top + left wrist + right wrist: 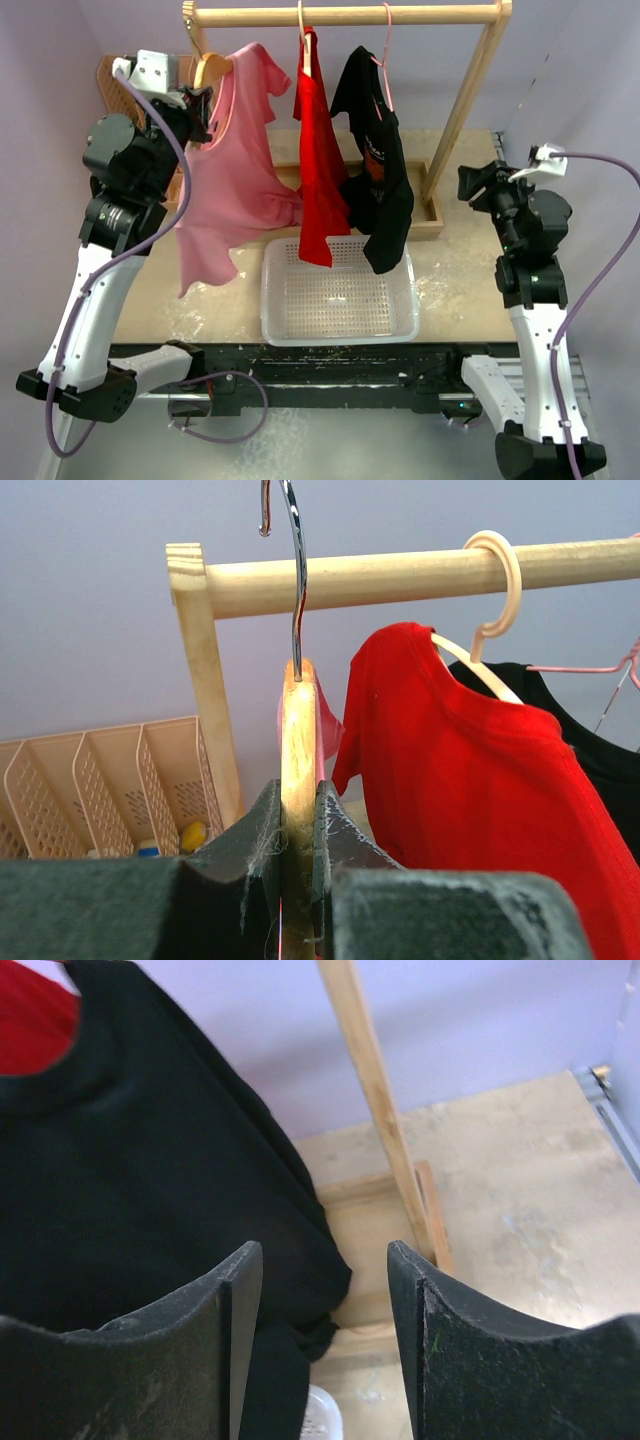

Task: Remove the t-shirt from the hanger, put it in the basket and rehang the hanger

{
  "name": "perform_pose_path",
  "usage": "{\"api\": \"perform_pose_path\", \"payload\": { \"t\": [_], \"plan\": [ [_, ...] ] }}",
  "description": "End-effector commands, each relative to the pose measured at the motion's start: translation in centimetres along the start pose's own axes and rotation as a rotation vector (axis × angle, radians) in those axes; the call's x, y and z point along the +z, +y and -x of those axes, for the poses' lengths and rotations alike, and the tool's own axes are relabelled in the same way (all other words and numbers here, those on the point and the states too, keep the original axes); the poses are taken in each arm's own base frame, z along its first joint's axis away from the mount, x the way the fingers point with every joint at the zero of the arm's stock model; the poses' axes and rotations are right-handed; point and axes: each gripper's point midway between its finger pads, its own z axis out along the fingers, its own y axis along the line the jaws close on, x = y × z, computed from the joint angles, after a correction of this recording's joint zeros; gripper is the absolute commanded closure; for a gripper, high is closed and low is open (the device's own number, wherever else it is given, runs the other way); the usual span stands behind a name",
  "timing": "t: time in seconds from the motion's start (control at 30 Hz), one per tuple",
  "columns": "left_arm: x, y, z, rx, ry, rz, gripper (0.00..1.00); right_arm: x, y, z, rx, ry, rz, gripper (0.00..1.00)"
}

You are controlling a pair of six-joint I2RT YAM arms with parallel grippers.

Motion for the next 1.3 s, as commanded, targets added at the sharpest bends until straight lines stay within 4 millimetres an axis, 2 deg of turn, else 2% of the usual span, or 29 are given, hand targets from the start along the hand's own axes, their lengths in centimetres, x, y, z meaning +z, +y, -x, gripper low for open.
{"api": "perform_pose_path", "payload": {
  "t": [0.0, 0.13, 0.23, 0.3, 0.47, 0.57, 0.6, 0.63, 0.67, 0.7, 0.8, 0.93, 1.1, 1.17, 1.27],
  "plan": [
    [-2.9, 0.3, 3.1, -0.041, -0.051, 0.011, 1.0, 0.4, 4.8, 5.1, -0.036, -0.111, 0.218, 0.42],
    [-5.1, 0.6, 3.0, -0.061, -0.019, 0.019, 1.0, 1.4, 8.7, 7.2, -0.055, -0.131, 0.352, 0.38],
    [-6.8, 0.7, 3.1, -0.061, 0.002, 0.015, 1.0, 2.1, 13.8, 8.1, -0.108, -0.141, 0.429, 0.37],
    [-7.8, 0.8, 3.1, -0.054, 0.01, 0.013, 1.0, 2.4, 17.9, 7.7, -0.143, -0.125, 0.496, 0.37],
    [-9.5, 1.1, 2.0, -0.042, 0.043, 0.021, 1.0, 3.2, 25.5, 7.2, -0.185, -0.096, 0.636, 0.37],
    [-10.4, 1.3, 1.1, -0.048, 0.051, 0.025, 1.0, 2.3, 30.1, 7.2, -0.236, -0.109, 0.708, 0.38],
    [-10.6, 1.2, 0.7, -0.053, 0.05, 0.022, 1.0, 1.8, 31.4, 7.9, -0.246, -0.128, 0.726, 0.38],
    [-10.9, 1.2, 0.5, -0.058, 0.041, 0.018, 1.0, 1.8, 32.6, 7.0, -0.262, -0.113, 0.747, 0.39],
    [-11.0, 1.1, 0.2, -0.064, 0.035, 0.014, 1.0, 1.3, 33.8, 7.5, -0.264, -0.125, 0.77, 0.4],
    [-11.1, 1.0, 0.1, -0.066, 0.026, 0.008, 1.0, 1.4, 34.9, 6.8, -0.27, -0.117, 0.79, 0.41],
    [-11.4, 0.5, -0.2, -0.064, 0.005, -0.021, 1.0, 0.8, 37.6, 5.5, -0.283, -0.098, 0.85, 0.43],
    [-11.5, 0.2, -0.7, -0.071, -0.04, -0.041, 1.0, 0.7, 40.2, 2.9, -0.285, -0.065, 0.91, 0.45],
    [-10.1, 0.7, -0.6, -0.009, -0.082, -0.02, 1.0, 3.1, 42.1, -1.4, -0.294, -0.037, 0.914, 0.49],
    [-9.1, 0.9, -1.0, 0.007, -0.075, -0.005, 1.0, 4.1, 42.9, -2.6, -0.298, -0.036, 0.915, 0.52],
    [-8.3, 0.2, -1.5, -0.021, -0.093, -0.032, 1.0, 4.9, 43.9, -4.2, -0.302, -0.029, 0.935, 0.6]
  ]
}}
